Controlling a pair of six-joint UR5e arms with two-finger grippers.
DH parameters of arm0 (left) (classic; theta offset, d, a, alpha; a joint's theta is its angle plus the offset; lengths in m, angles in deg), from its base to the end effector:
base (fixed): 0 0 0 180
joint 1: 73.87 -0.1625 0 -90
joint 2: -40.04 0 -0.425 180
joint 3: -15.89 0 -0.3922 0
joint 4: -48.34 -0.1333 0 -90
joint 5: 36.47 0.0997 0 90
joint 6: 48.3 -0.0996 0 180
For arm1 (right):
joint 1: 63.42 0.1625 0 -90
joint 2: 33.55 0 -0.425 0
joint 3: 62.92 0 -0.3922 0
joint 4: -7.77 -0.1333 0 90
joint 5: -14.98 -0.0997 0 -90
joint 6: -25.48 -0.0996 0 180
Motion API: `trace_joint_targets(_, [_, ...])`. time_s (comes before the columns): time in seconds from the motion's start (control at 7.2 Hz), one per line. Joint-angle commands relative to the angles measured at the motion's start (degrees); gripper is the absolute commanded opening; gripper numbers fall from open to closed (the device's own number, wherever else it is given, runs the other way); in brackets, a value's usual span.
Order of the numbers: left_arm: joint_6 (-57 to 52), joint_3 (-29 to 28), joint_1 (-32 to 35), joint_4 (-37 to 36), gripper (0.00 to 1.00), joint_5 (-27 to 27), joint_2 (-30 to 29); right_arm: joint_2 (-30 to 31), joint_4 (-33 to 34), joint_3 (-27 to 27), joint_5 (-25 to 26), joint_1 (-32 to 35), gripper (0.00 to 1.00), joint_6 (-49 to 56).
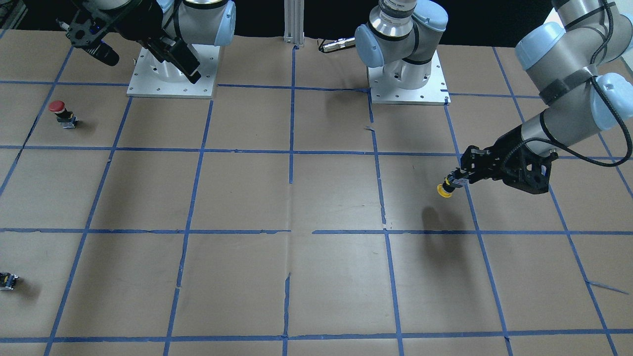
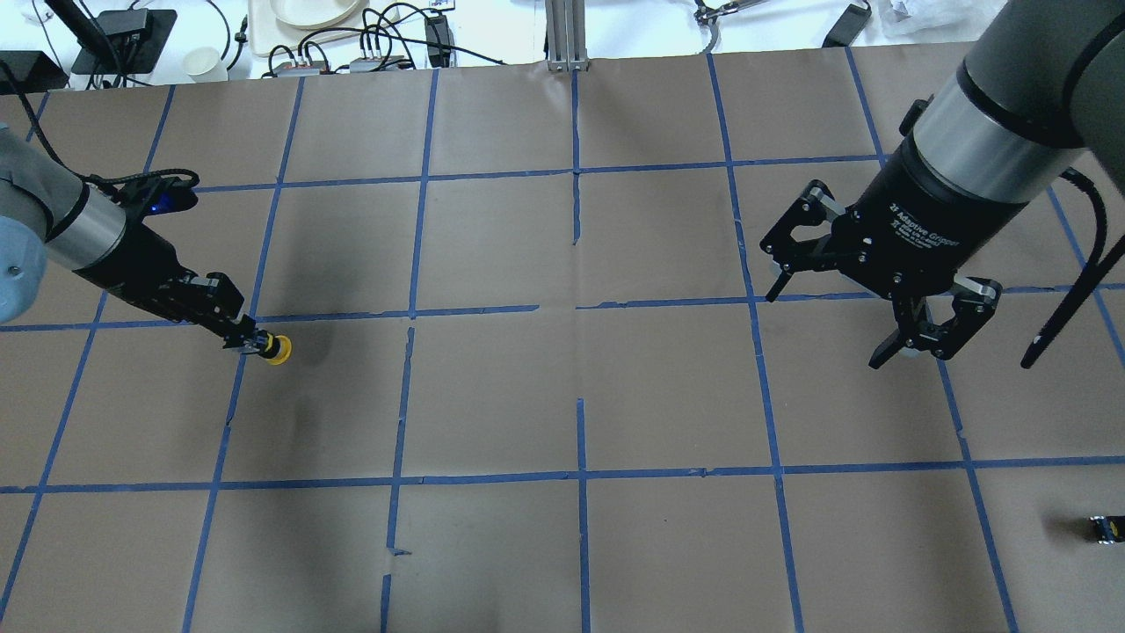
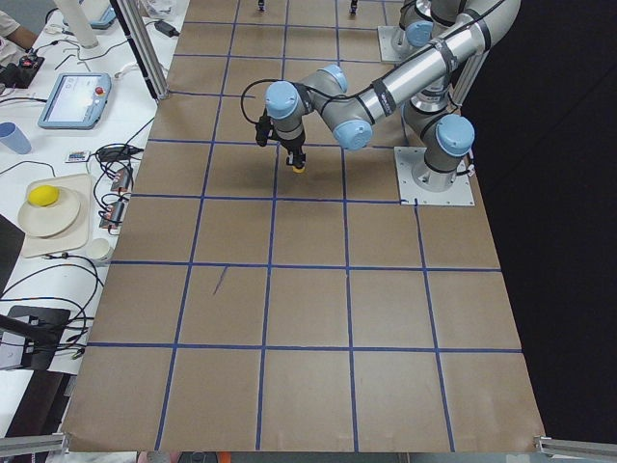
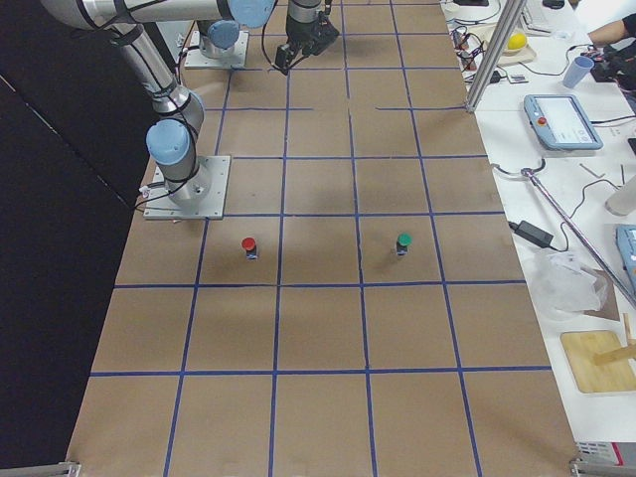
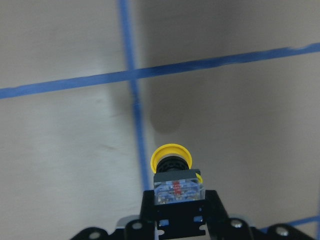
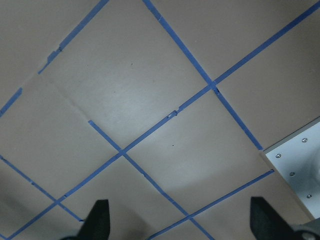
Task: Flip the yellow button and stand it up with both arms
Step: 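Lift the button with the left gripper while the right gripper opens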
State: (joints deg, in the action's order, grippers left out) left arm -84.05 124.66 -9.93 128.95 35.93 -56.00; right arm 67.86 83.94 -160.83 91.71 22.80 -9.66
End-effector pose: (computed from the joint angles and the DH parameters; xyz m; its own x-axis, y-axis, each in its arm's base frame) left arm 0.0604 -0.4954 0.3025 -0.9137 0.1075 0.3919 0.1359 0.9897 0.0455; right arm 0.1302 -0.3975 0.4898 -0.7546 0.6511 -0.0815 0.6105 0.7422 0.2766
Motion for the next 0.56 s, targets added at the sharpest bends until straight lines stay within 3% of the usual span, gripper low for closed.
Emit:
trace_joint_targets(0.0, [-0.2,0.4,4.7,6.4,0.13,-20.7,0.5,-5.0,0.5,0.1,-11.5,-5.6,1.00,-0.2])
trace_joint_targets(0.42, [0.7,2.6,15.7,6.2,0.11,-48.1,0.9,-7.3,0.5,0.0,-26.1,-7.4,1.00,-6.3])
